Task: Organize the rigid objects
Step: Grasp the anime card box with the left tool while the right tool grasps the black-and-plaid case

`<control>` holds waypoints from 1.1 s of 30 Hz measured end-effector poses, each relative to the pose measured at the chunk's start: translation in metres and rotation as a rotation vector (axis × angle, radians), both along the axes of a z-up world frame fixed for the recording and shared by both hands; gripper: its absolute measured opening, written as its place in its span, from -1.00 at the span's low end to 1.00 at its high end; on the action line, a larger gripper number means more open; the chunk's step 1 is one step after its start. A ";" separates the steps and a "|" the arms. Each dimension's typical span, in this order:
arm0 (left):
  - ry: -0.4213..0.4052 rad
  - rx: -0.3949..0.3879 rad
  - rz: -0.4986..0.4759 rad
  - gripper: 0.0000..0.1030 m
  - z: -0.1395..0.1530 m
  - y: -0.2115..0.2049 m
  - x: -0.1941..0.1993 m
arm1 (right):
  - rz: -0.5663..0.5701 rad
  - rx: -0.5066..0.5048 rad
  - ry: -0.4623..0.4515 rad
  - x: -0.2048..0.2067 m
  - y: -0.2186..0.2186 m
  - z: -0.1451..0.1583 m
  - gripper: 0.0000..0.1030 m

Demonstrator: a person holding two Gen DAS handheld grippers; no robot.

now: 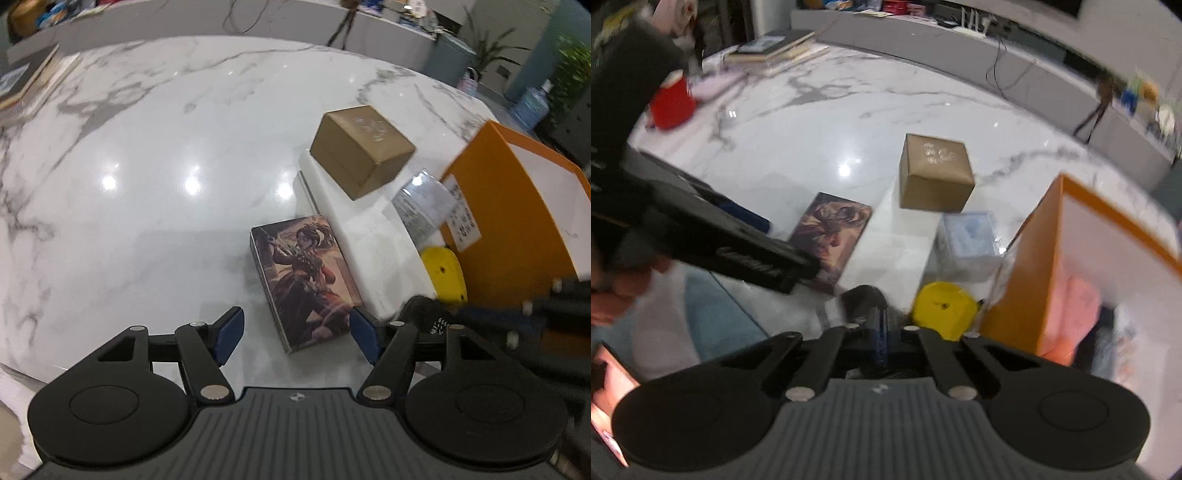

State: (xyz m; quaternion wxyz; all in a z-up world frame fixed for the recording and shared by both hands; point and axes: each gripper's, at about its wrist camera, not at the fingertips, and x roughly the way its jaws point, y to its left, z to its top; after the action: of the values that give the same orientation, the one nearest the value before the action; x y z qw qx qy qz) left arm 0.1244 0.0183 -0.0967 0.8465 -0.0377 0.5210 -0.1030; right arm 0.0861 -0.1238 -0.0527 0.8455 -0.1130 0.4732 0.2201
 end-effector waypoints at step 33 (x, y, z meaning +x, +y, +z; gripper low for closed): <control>0.054 -0.050 0.119 0.78 -0.009 0.004 0.024 | 0.116 -0.124 0.056 0.004 0.023 -0.039 0.35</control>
State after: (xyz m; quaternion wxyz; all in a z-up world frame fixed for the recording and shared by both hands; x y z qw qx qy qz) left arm 0.1486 0.0223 -0.1057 0.8355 -0.0925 0.5378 -0.0644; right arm 0.0905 -0.1006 -0.0917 0.8090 -0.1863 0.5022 0.2421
